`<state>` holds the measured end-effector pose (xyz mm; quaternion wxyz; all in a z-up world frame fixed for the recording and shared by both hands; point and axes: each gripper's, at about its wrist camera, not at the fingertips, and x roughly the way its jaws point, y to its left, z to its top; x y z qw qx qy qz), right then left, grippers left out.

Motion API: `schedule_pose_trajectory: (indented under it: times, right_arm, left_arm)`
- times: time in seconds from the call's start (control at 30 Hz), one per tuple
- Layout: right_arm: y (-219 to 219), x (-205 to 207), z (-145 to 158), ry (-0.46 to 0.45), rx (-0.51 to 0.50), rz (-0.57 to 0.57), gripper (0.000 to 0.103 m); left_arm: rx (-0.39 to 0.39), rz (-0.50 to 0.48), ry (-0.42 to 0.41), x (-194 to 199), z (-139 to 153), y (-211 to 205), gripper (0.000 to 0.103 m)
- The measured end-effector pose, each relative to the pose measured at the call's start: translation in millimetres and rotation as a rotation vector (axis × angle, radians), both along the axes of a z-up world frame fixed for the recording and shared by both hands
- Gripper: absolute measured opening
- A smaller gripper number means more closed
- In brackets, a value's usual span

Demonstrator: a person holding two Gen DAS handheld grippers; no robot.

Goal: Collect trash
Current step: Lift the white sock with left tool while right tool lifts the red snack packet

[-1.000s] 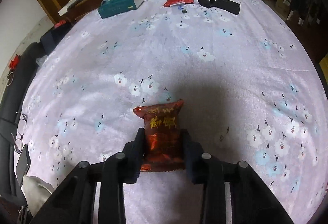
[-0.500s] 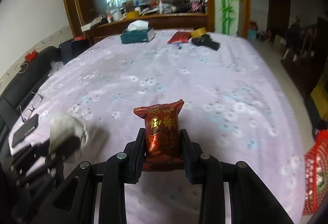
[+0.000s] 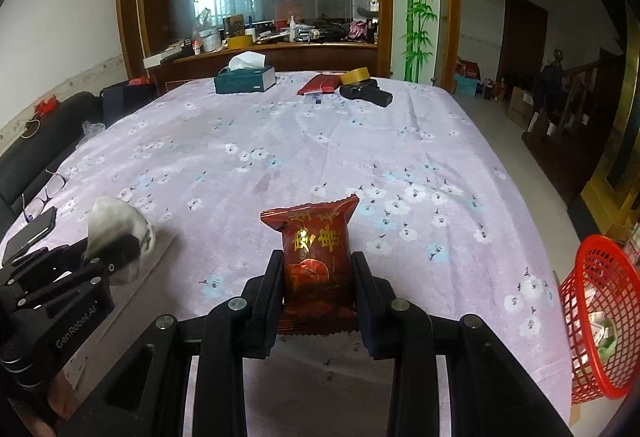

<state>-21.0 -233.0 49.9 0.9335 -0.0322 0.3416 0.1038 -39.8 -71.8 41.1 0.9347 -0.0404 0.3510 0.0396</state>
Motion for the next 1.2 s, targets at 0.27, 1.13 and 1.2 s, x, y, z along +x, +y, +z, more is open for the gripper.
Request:
schedule_pose_trajectory:
  times: [0.27, 1.13, 1.2]
  right_arm:
    - [2.4, -1.5, -2.0, -0.017, -0.029, -0.007, 0.035]
    - [3.7, -6.8, -2.3, -0.023, -0.046, -0.017, 0.035]
    - [3.8, -7.4, -2.1, -0.023, -0.044, -0.017, 0.035]
  left_arm:
    - [0.007, -0.008, 0.007, -0.7, -1.6, -2.9, 0.029]
    - [0.007, -0.011, 0.002, -1.1, 0.1, -5.0, 0.029]
    - [0.008, -0.012, 0.003, -1.1, 0.0, -5.0, 0.029]
